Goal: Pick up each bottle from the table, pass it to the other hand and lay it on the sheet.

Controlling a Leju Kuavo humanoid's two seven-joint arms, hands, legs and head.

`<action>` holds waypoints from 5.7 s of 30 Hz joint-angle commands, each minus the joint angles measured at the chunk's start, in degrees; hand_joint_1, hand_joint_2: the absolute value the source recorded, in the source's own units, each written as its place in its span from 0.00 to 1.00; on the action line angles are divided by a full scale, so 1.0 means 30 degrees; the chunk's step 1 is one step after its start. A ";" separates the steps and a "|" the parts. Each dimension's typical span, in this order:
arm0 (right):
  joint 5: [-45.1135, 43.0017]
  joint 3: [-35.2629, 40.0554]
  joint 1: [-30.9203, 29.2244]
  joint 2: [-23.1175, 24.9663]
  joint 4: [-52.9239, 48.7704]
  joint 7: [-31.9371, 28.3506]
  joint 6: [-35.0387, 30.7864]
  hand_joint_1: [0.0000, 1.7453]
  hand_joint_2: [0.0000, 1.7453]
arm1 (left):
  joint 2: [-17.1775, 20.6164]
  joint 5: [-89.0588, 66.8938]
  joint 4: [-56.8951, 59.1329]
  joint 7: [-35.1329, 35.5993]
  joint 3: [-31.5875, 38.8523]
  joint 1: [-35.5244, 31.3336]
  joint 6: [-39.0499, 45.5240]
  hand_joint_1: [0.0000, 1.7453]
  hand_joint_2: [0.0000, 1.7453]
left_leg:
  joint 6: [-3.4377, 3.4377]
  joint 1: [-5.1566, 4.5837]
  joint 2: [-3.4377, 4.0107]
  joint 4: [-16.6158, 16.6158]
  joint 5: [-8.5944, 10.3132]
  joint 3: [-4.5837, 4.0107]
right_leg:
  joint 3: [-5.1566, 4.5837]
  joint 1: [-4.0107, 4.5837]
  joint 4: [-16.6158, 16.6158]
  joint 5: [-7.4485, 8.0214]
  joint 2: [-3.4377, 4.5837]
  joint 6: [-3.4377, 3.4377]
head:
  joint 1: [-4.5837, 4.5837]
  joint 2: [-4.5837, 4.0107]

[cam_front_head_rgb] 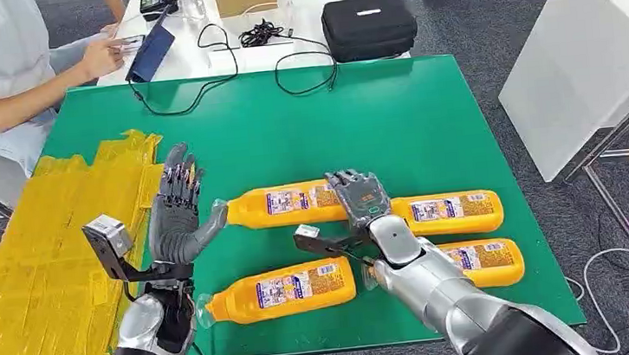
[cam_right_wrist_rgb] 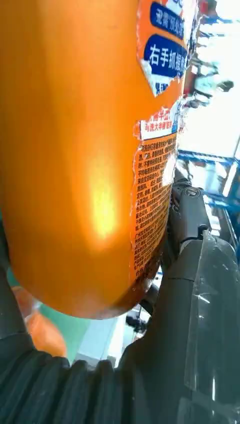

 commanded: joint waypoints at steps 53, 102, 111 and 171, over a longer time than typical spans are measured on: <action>-1.2995 -0.6749 0.4662 0.1305 -1.0501 -0.8052 0.2119 1.00 1.00 | 0.0688 0.0969 0.0490 0.2518 -0.0551 -0.0419 0.0920 0.00 1.00 | -0.0012 0.0001 -0.0001 -0.0019 -0.0008 0.0014 | 0.0008 0.0003 -0.0006 -0.0014 -0.0013 -0.0015 | 0.0000 0.0000; -0.9059 -0.2833 0.3242 0.2703 -0.5592 -0.7379 0.0305 1.00 1.00 | 0.0795 0.2235 0.0751 0.2579 -0.0822 -0.0716 -0.0389 0.00 1.00 | -0.0016 0.0015 -0.0005 -0.0016 -0.0027 0.0062 | 0.0062 0.0017 -0.0006 -0.0033 -0.0024 -0.0024 | 0.0007 0.0000; -0.8759 -0.2540 0.3165 0.2755 -0.5387 -0.7344 0.0252 1.00 1.00 | 0.0780 0.2371 0.0876 0.2630 -0.0812 -0.0788 -0.0485 0.00 1.00 | -0.0020 0.0010 -0.0005 -0.0018 -0.0020 0.0050 | 0.0047 0.0012 -0.0003 -0.0028 -0.0023 -0.0025 | 0.0007 0.0000; -1.1663 0.0515 0.6281 0.0759 -1.4923 -0.7500 0.1911 0.00 1.00 | 0.0134 0.6153 -0.2385 0.1098 0.2709 0.0764 0.1893 1.00 1.00 | -0.0012 0.0014 -0.0037 -0.0006 -0.0032 0.0031 | 0.0040 0.0016 0.0001 -0.0049 -0.0052 -0.0020 | 0.0007 0.0000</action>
